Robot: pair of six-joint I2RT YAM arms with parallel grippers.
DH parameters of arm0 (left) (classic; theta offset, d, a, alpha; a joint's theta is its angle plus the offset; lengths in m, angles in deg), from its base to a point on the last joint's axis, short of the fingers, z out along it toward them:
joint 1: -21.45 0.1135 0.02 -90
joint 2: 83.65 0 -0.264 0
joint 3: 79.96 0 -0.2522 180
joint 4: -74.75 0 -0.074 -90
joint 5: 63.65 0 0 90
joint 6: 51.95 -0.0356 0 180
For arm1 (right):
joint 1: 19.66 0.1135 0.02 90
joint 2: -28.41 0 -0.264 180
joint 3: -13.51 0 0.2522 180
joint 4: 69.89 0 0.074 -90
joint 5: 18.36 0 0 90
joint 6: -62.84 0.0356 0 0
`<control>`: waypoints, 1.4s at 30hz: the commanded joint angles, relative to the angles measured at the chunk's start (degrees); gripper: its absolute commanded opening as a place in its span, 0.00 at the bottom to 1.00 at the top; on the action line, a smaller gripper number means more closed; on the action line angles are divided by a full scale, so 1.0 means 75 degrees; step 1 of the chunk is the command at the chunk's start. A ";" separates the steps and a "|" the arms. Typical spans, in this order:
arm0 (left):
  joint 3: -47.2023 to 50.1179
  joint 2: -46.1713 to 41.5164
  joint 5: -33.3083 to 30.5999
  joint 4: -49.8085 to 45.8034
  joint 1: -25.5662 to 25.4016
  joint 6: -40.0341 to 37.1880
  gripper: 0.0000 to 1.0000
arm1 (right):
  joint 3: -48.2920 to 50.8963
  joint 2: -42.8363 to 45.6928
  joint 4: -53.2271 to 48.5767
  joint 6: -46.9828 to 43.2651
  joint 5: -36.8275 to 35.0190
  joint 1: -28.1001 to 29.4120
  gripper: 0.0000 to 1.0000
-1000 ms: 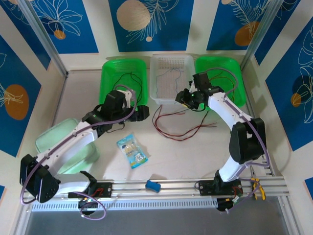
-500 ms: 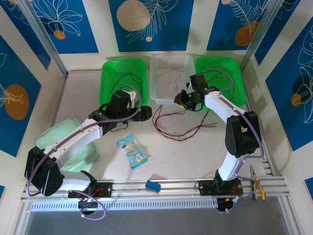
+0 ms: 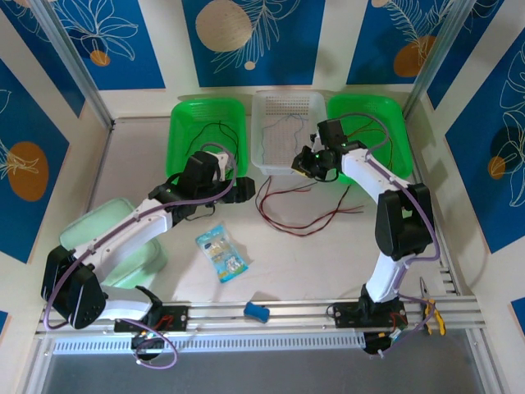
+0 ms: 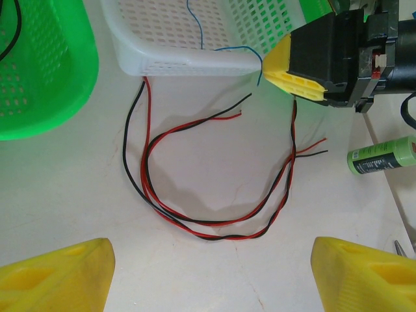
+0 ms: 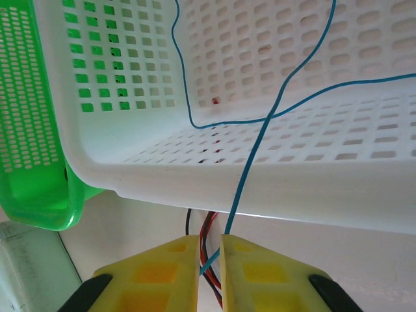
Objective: Untangle the cables
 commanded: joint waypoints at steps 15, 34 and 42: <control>-0.0164 -0.0030 -0.0022 -0.0037 -0.0096 -0.0130 0.79 | -0.0312 -0.0351 -0.0361 -0.0139 0.0278 -0.0037 0.20; -0.0287 0.0175 0.0033 0.0039 -0.0087 -0.0182 0.80 | -0.0136 0.0239 -0.0680 -0.0697 0.0070 0.0069 0.27; -0.0300 0.0217 0.0072 0.0039 -0.0088 -0.0175 0.80 | 0.0131 0.0421 -0.0678 -0.0825 -0.0235 0.0074 0.31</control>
